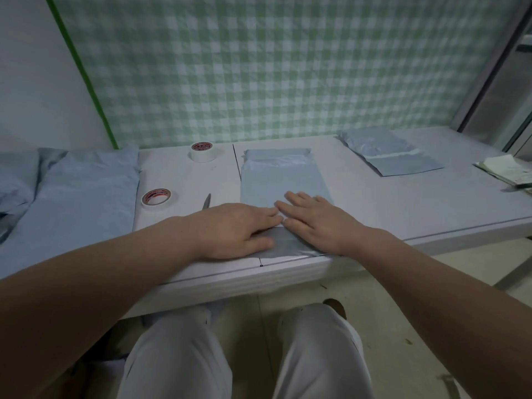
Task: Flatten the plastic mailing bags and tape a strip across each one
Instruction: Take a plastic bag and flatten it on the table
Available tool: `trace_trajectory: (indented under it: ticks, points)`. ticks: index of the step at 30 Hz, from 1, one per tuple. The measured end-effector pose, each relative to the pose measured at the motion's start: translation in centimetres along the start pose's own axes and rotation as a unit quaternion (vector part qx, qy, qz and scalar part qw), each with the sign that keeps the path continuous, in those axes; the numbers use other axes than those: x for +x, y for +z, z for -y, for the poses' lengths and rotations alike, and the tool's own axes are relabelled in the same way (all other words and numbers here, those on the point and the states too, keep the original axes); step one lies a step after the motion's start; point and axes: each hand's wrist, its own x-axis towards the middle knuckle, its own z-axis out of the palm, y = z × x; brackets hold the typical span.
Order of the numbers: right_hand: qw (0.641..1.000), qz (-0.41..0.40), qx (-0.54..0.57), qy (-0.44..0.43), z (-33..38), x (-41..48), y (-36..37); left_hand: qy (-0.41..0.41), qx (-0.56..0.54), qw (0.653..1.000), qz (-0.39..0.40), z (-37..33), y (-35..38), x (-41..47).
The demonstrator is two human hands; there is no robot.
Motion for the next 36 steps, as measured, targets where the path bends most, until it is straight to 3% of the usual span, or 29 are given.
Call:
trace_trajectory:
  ticks: [7,10,12,15,20,24,30,36]
  points:
    - [0.999,0.026,0.032,0.012,0.8,-2.0,0.2,-0.028,-0.004,0.999,0.021,-1.3,0.8,-2.1]
    - [0.985,0.039,0.161,0.044,0.6,-2.2,-0.5,-0.027,-0.011,1.000,0.005,-1.4,1.0,-2.3]
    - [0.950,0.025,0.297,0.088,0.2,-2.7,-1.2,-0.025,-0.008,1.000,-0.006,-1.4,1.0,-2.4]
    - [0.917,0.014,0.381,0.116,-0.3,-3.8,-2.4,-0.020,-0.002,1.000,-0.022,-1.5,0.9,-2.5]
    - [0.905,0.018,0.410,0.110,-0.7,-4.3,-2.5,-0.016,0.016,0.998,-0.055,-1.8,0.9,-2.5]
    - [0.936,0.031,0.346,0.059,-0.8,-4.0,-1.7,-0.024,0.016,0.995,-0.091,-1.9,1.2,-2.2]
    - [0.948,0.033,0.318,-0.004,-1.3,-4.0,-0.8,-0.031,0.029,0.992,-0.121,-1.3,2.0,-1.9]
    - [0.927,0.011,0.373,0.018,-1.9,-3.9,-0.9,-0.057,-0.062,0.981,-0.174,-1.2,1.6,-1.7]
